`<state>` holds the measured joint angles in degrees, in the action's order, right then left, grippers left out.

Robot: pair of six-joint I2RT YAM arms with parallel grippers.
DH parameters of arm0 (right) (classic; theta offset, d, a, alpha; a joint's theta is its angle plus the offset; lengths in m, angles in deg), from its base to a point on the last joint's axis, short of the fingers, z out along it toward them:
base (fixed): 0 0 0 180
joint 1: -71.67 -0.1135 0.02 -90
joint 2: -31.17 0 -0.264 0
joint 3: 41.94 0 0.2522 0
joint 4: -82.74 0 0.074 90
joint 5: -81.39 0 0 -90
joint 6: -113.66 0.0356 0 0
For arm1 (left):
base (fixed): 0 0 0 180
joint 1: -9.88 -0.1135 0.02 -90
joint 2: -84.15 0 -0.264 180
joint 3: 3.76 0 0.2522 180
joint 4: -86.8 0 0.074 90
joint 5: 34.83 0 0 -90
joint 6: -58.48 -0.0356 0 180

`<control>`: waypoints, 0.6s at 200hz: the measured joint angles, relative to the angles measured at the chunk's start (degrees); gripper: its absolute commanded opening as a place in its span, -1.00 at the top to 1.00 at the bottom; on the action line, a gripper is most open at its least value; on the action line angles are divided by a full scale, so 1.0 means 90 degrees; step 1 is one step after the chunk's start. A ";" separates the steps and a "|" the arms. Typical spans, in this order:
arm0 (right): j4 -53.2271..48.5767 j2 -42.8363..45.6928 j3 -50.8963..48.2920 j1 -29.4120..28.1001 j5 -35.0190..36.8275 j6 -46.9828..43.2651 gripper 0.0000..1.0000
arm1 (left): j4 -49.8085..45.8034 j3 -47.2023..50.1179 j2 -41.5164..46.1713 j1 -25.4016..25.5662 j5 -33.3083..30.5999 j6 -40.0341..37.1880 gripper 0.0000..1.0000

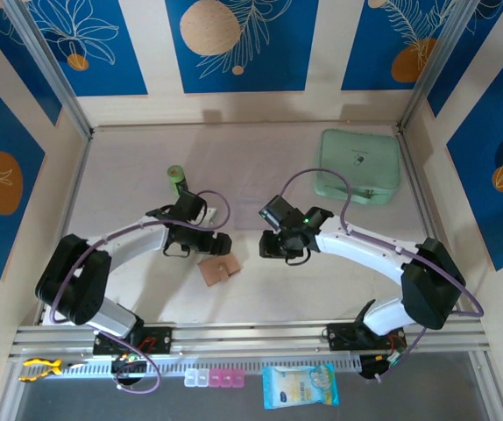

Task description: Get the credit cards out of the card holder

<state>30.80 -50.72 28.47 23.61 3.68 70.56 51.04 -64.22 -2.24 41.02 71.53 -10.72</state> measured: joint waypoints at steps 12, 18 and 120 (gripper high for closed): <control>0.0002 0.0066 -0.0061 -0.0012 0.0029 0.0039 0.24 | 0.0090 0.0075 -0.0036 0.0107 0.0022 0.0044 -0.78; 0.0005 0.0100 -0.0097 -0.0012 0.0044 0.0066 0.24 | 0.0126 0.0126 -0.0041 0.0165 0.0027 0.0053 -0.78; -0.0041 0.0510 -0.0563 -0.0131 0.0158 0.0347 0.21 | 0.0571 0.1311 0.0969 0.1151 0.0019 0.1168 -0.66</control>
<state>30.43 -46.13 23.40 22.43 5.10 73.68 56.17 -52.42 6.49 51.38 71.71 -0.21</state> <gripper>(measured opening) 0.396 0.851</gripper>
